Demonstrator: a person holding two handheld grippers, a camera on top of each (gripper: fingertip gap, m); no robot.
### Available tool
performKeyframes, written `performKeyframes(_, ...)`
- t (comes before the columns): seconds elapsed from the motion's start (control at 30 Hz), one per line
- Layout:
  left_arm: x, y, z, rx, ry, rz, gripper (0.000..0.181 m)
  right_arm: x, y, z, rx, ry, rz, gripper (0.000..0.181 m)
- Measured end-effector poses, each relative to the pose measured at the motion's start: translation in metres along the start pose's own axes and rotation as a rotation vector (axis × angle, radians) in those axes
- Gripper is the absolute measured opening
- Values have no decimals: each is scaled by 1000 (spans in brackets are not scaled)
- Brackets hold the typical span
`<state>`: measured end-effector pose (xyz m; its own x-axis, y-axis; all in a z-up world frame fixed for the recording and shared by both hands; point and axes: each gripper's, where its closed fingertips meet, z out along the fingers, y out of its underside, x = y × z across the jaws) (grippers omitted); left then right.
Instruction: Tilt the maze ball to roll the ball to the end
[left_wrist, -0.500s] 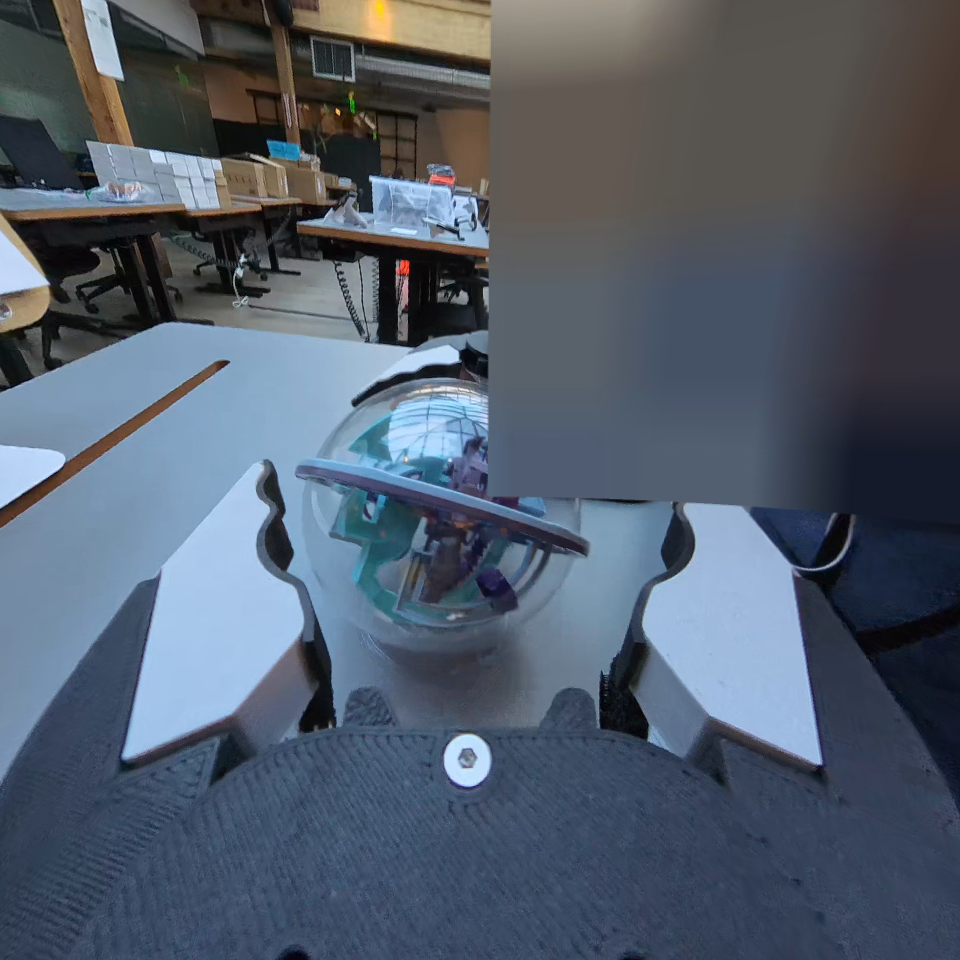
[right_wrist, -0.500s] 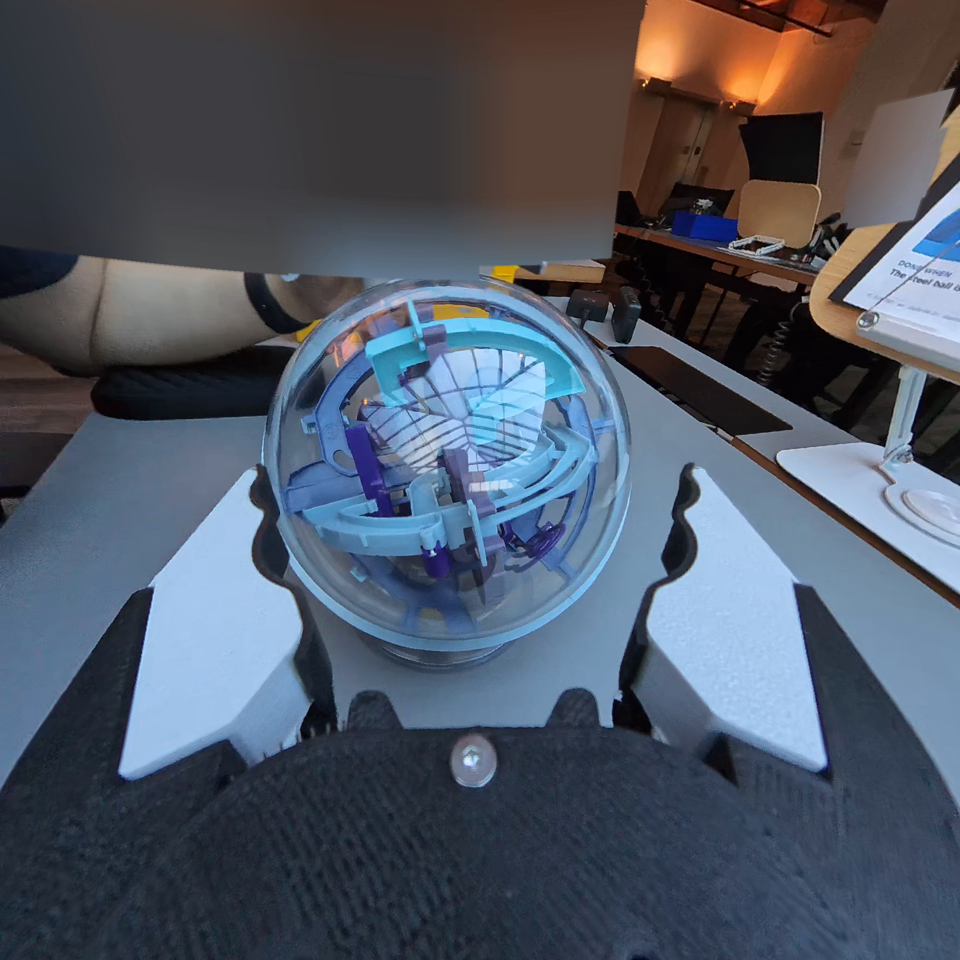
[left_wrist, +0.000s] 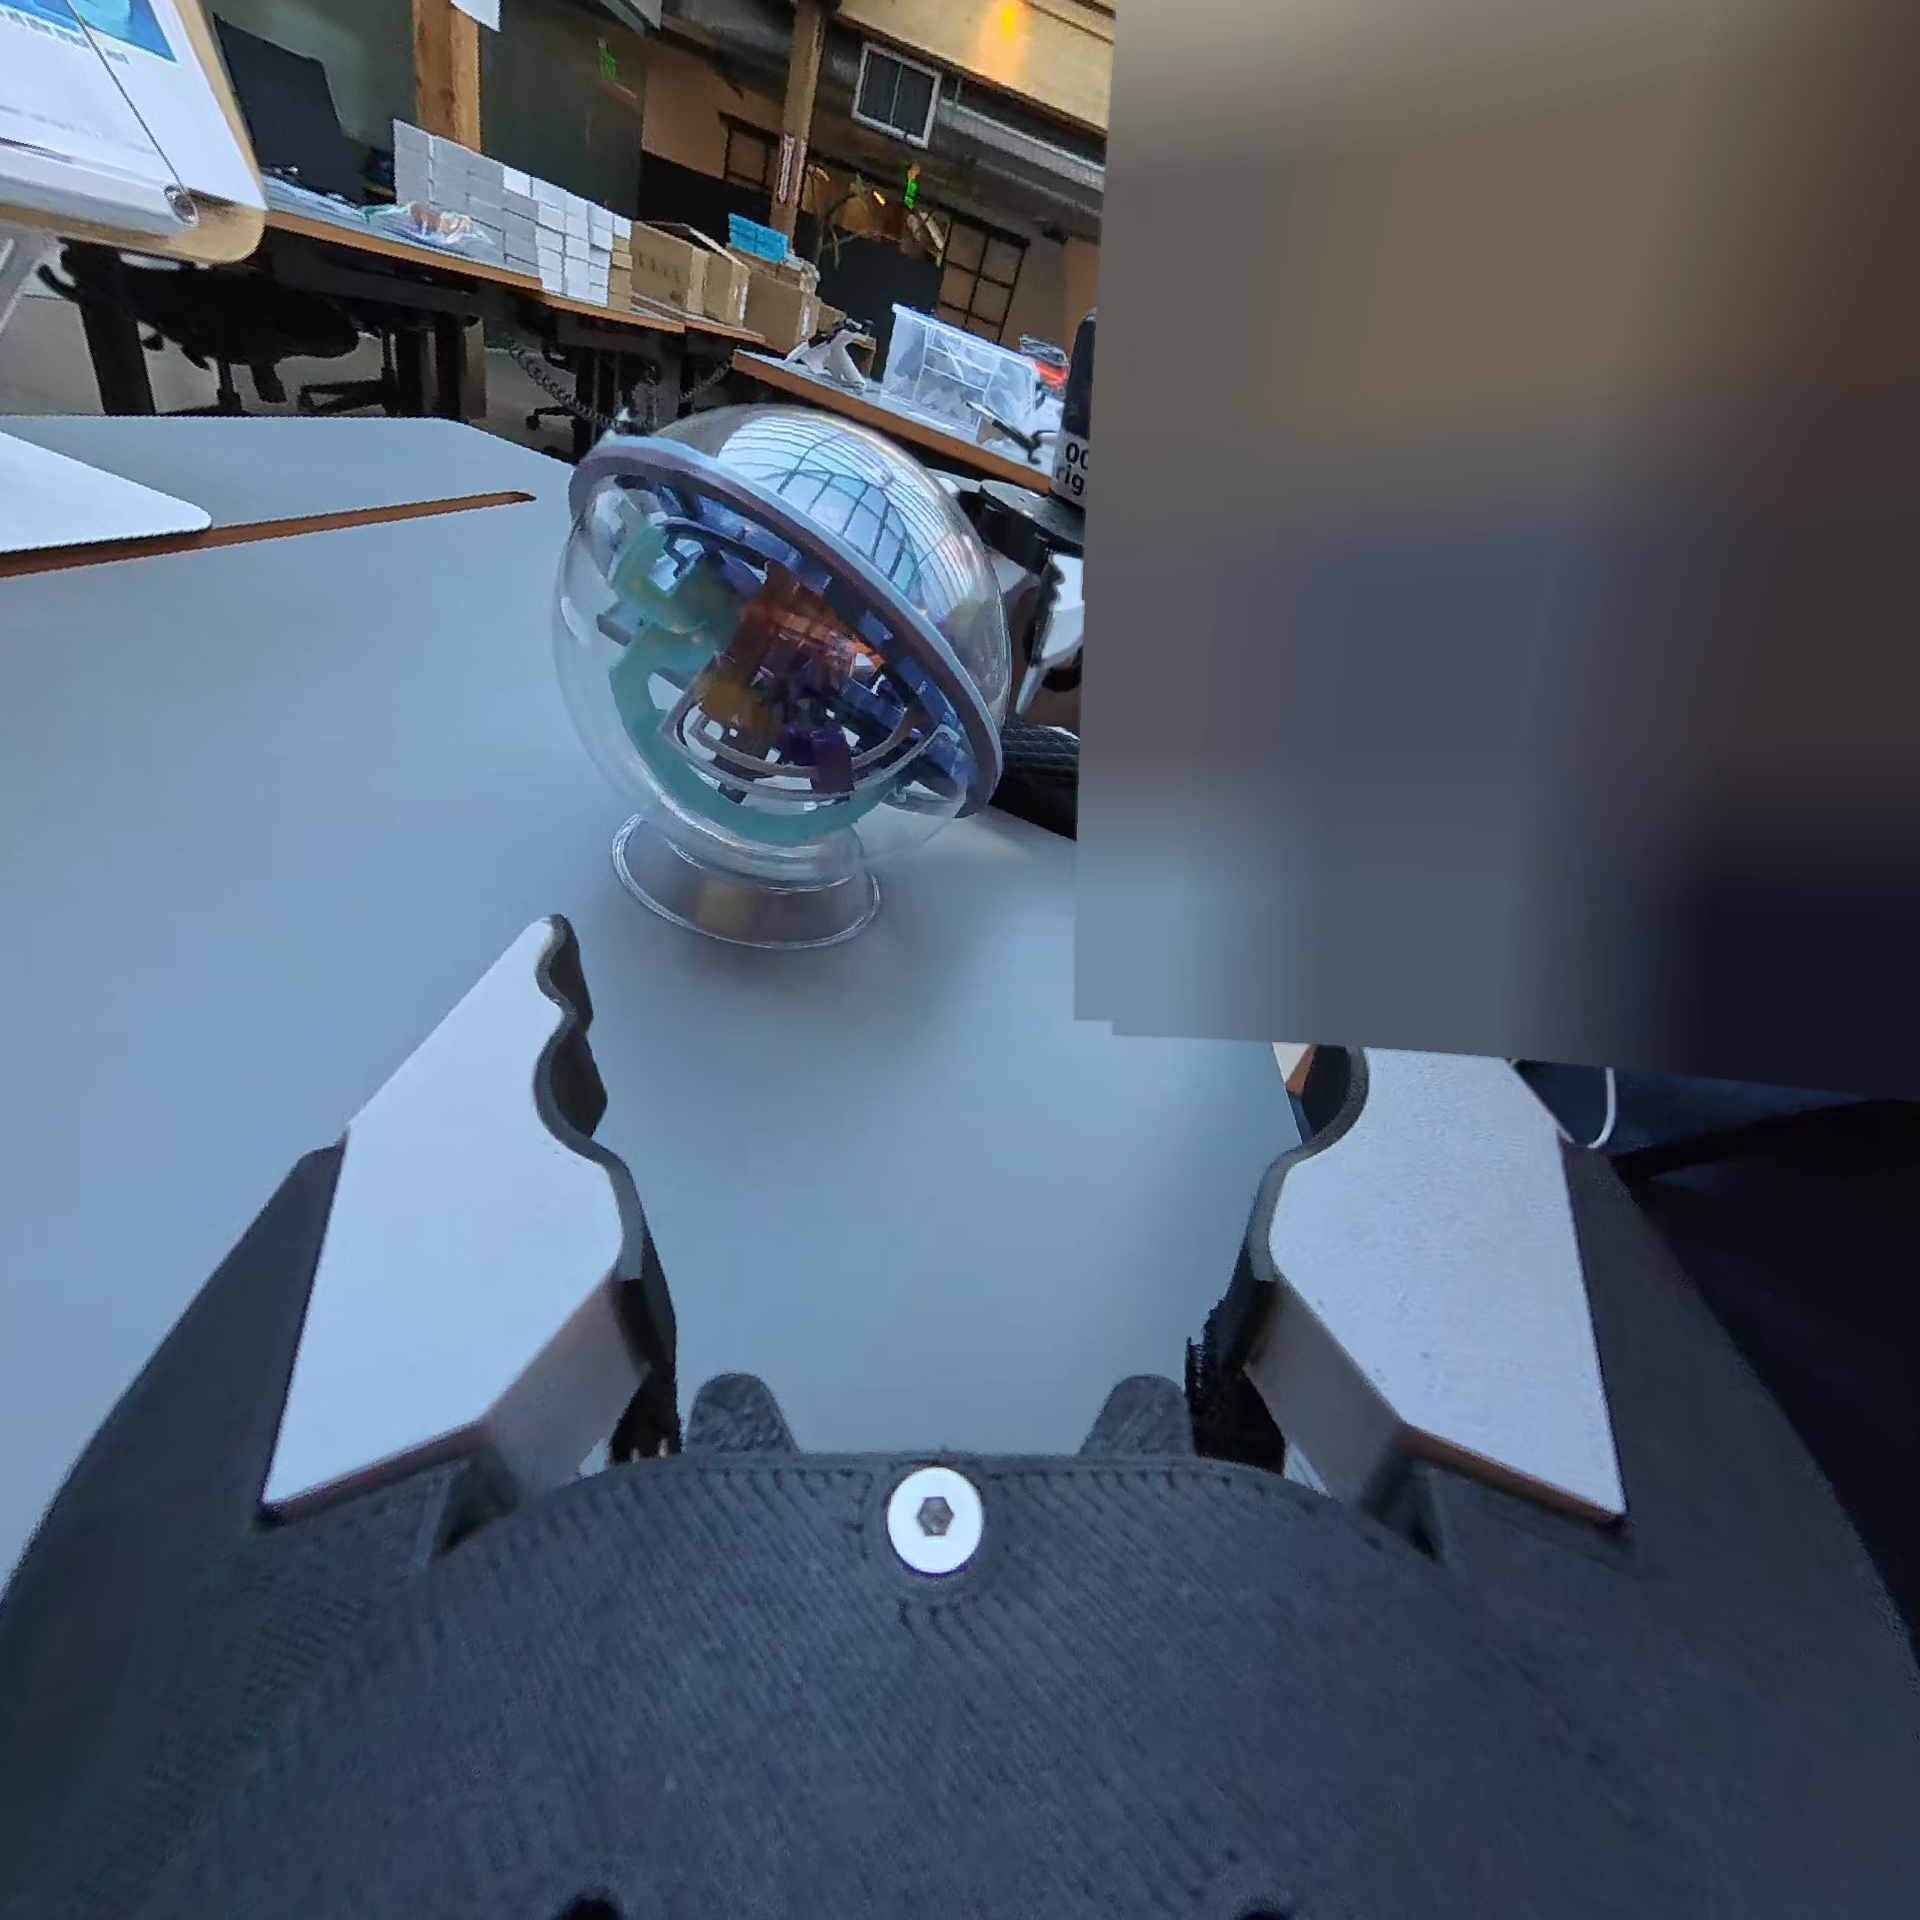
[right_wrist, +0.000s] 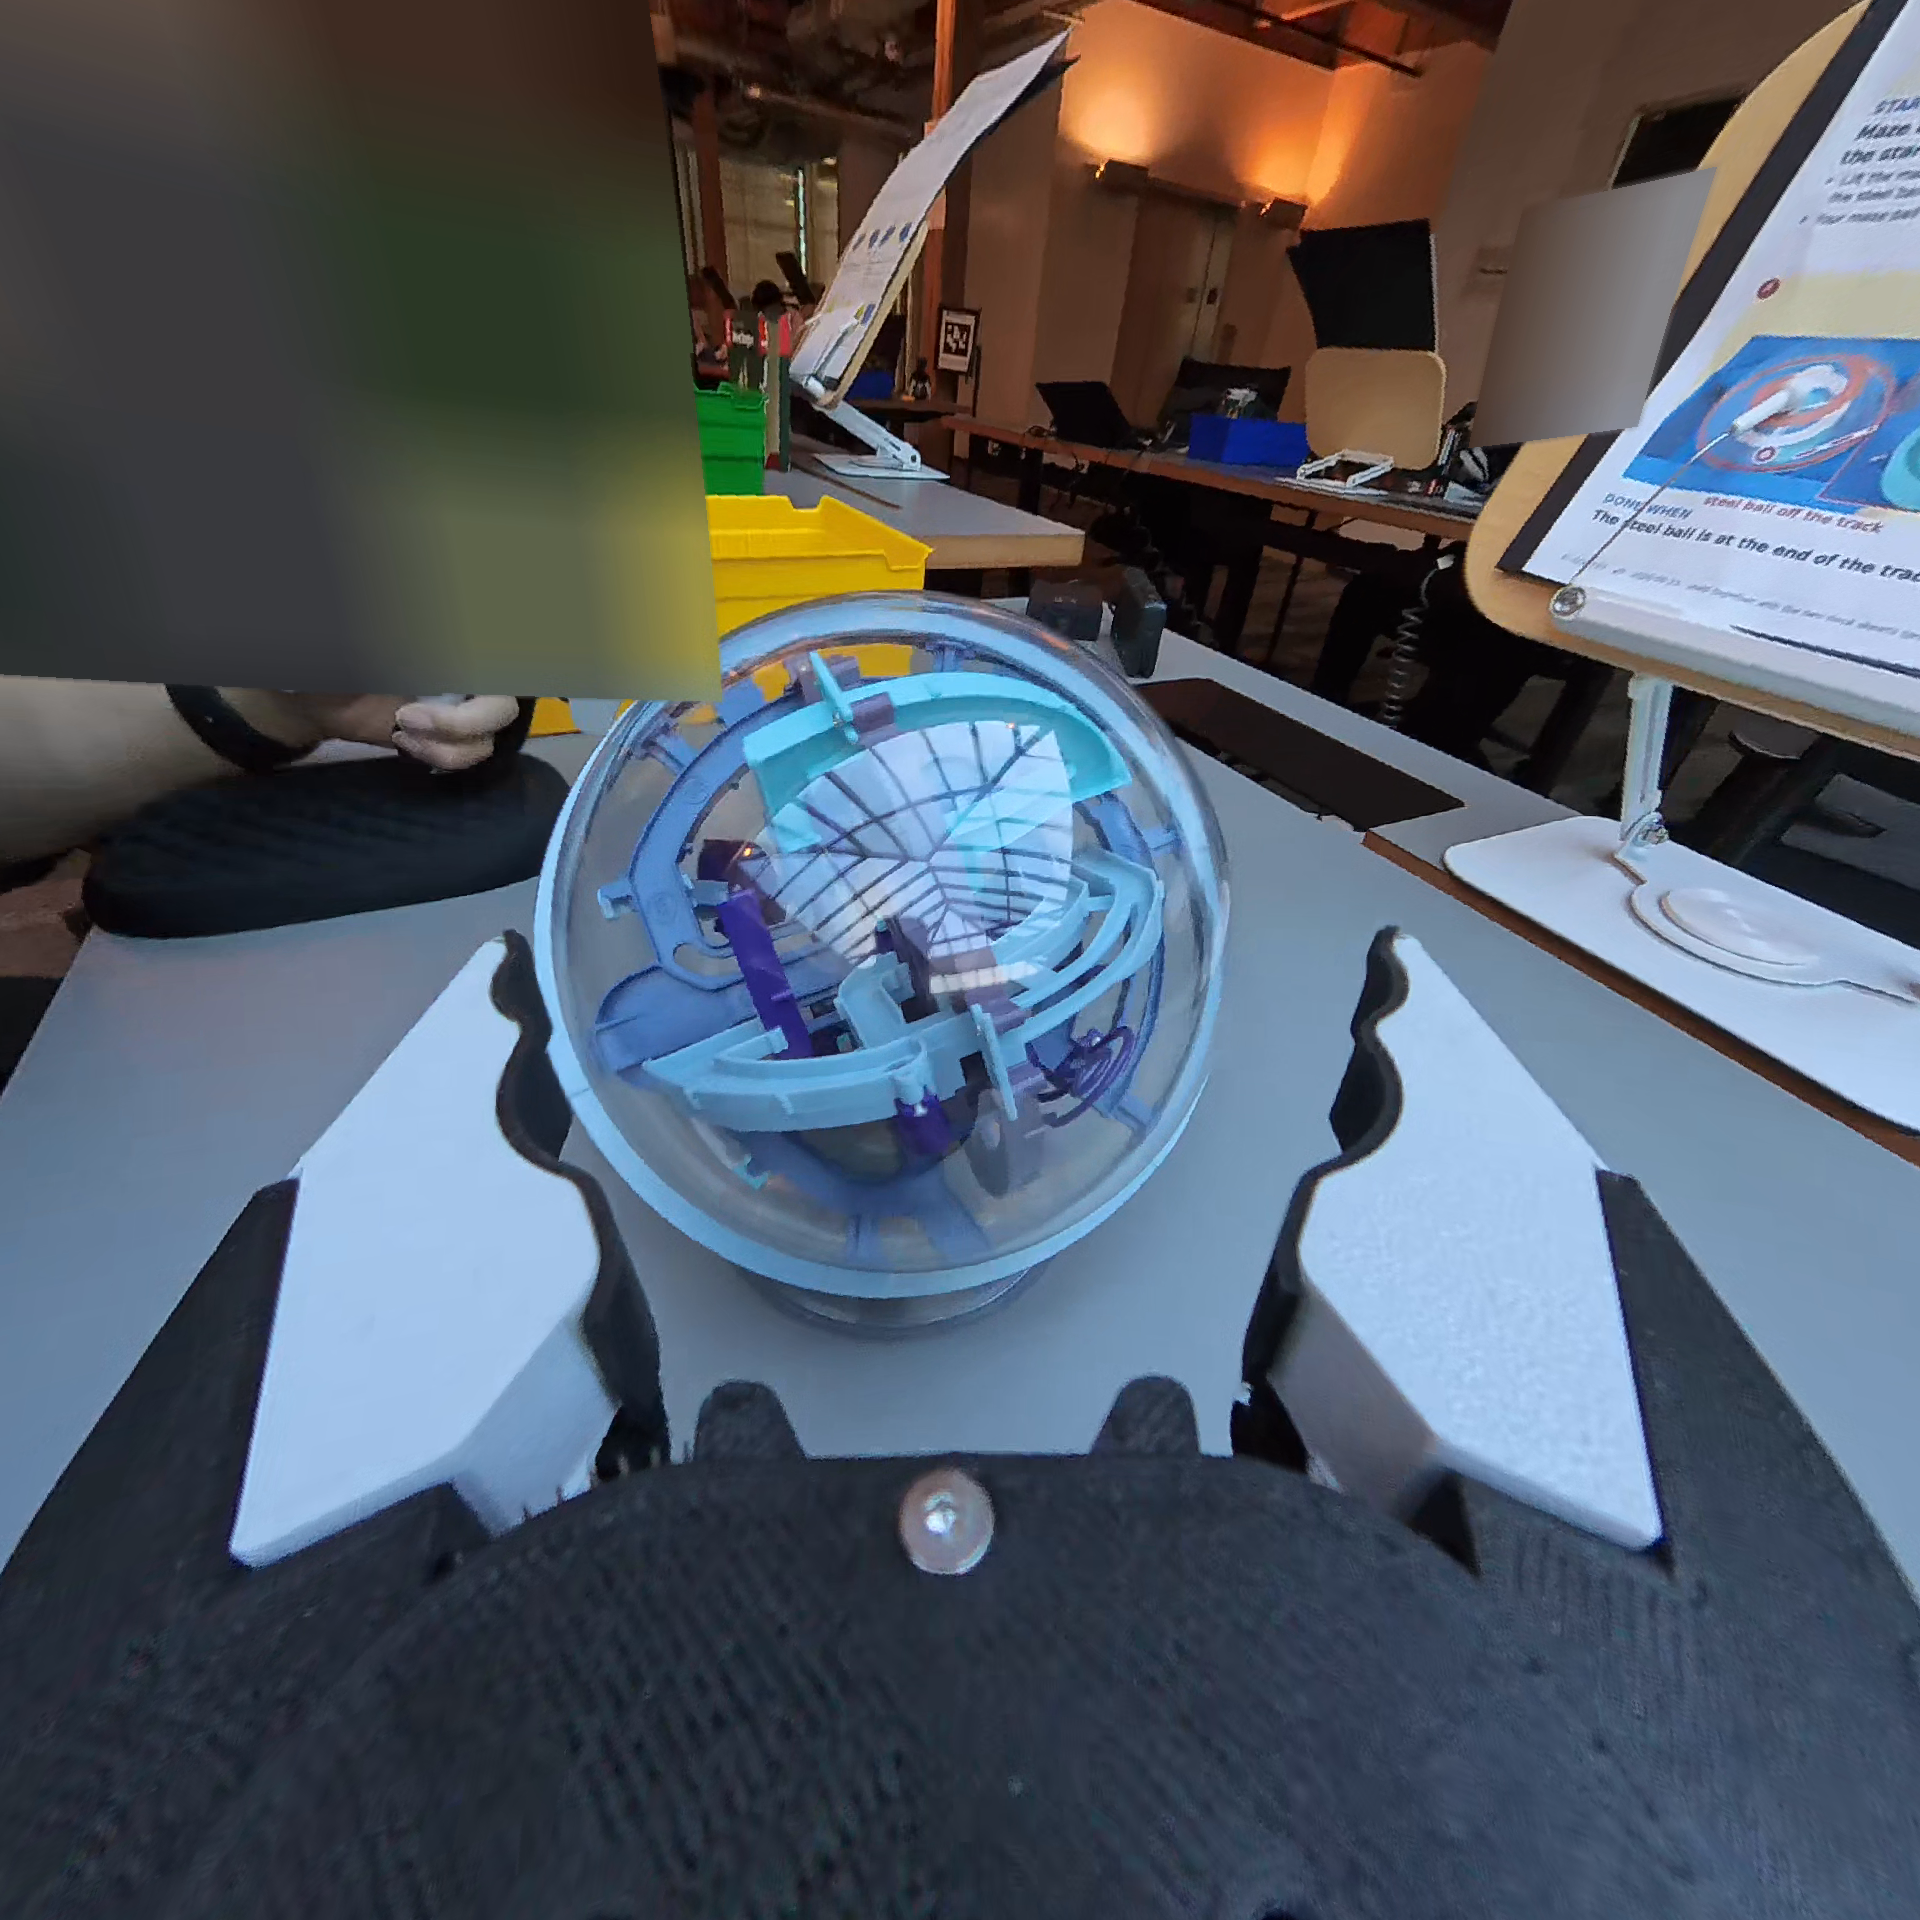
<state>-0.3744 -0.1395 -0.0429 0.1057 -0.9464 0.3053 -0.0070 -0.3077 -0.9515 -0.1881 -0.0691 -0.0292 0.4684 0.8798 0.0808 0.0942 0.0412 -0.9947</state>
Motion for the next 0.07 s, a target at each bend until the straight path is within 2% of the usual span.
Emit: performKeyframes(0.07, -2, 4, -2, -12, 8, 1, 138, 3, -1, 0, 15, -2, 11, 151)
